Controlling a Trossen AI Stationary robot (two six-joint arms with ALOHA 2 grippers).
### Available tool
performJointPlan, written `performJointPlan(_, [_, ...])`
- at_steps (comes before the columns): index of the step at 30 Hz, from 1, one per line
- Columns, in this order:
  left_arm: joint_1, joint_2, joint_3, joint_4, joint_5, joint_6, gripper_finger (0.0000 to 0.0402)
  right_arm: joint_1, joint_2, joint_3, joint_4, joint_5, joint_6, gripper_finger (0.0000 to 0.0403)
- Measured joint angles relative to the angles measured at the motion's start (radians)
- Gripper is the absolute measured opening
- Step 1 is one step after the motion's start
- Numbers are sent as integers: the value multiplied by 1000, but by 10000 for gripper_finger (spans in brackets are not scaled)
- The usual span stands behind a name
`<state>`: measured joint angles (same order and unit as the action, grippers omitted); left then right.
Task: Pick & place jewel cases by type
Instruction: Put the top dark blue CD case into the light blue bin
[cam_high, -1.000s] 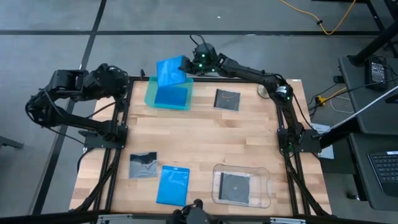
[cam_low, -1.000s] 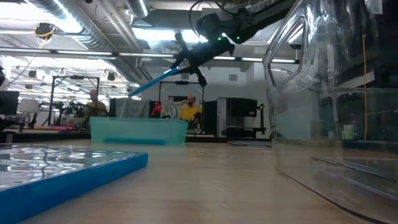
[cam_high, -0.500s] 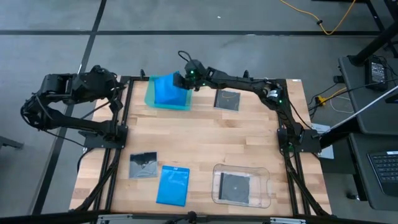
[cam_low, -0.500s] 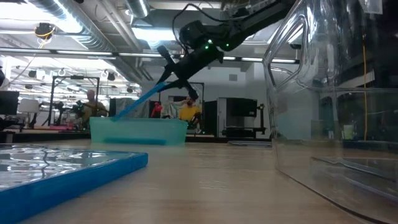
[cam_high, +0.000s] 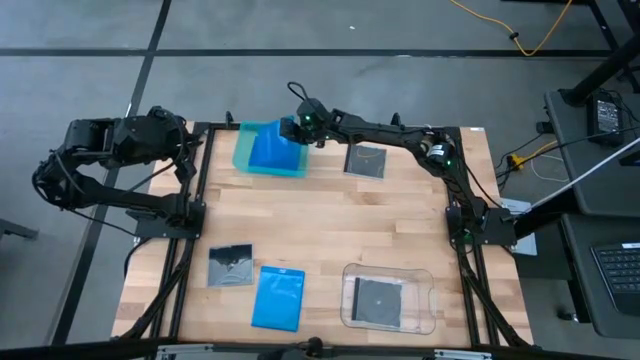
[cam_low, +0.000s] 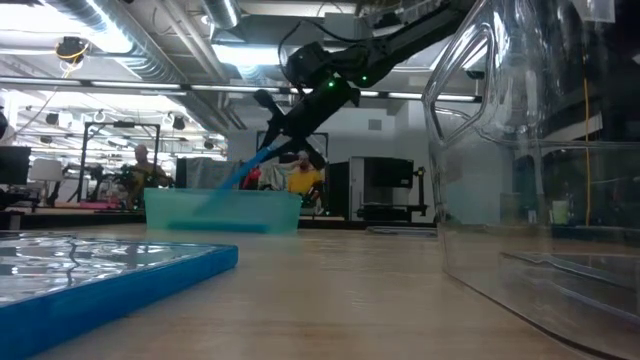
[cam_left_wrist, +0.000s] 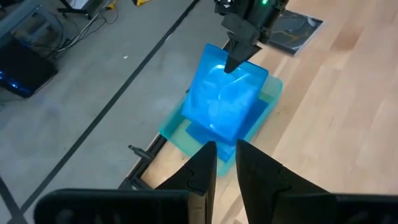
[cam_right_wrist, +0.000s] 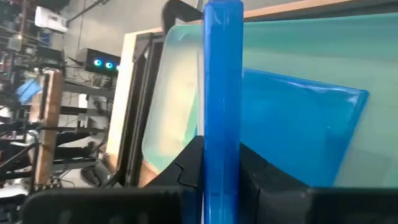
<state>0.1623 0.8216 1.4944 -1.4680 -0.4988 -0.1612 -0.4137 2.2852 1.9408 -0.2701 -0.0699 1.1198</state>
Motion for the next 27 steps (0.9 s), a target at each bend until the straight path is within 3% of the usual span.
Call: performJointPlan(27, [0,0,0,106,-5,44,51,4,36,1,73,-2,107,57])
